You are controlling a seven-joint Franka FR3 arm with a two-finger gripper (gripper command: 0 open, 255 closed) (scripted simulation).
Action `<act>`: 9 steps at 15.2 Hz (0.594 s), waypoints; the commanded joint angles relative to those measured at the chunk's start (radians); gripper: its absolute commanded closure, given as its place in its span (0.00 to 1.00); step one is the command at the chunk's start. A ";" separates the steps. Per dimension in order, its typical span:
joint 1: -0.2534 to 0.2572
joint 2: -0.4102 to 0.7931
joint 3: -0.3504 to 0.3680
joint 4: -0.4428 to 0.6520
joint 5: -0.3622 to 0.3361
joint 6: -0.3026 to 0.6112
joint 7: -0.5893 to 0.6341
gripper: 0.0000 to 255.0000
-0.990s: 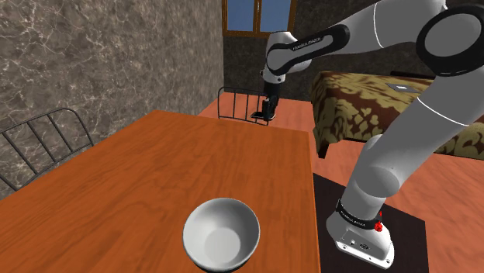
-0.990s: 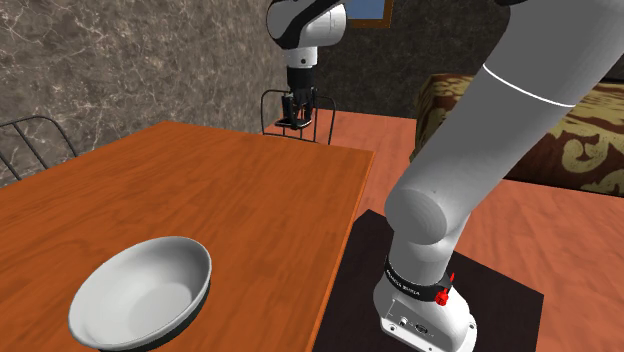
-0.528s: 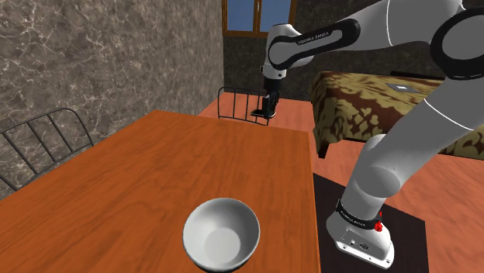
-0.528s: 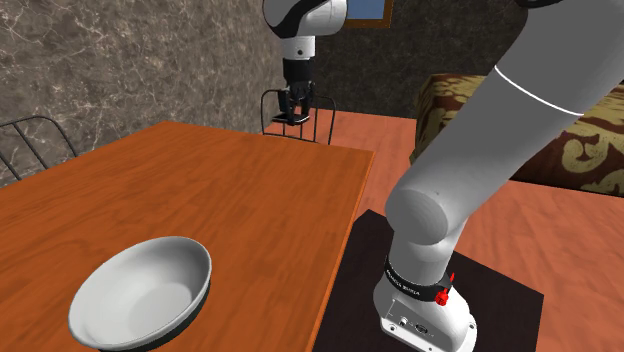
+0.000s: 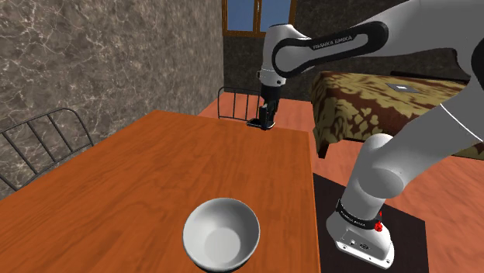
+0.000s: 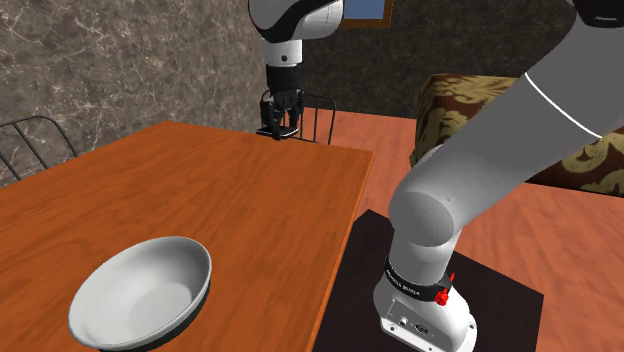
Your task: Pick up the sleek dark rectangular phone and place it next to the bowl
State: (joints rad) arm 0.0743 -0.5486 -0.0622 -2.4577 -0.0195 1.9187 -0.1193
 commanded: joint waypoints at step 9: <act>0.117 -0.137 0.203 -0.093 0.124 -0.037 0.244 1.00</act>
State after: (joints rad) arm 0.1772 -0.6812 0.1173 -2.5502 0.0883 1.8834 0.0956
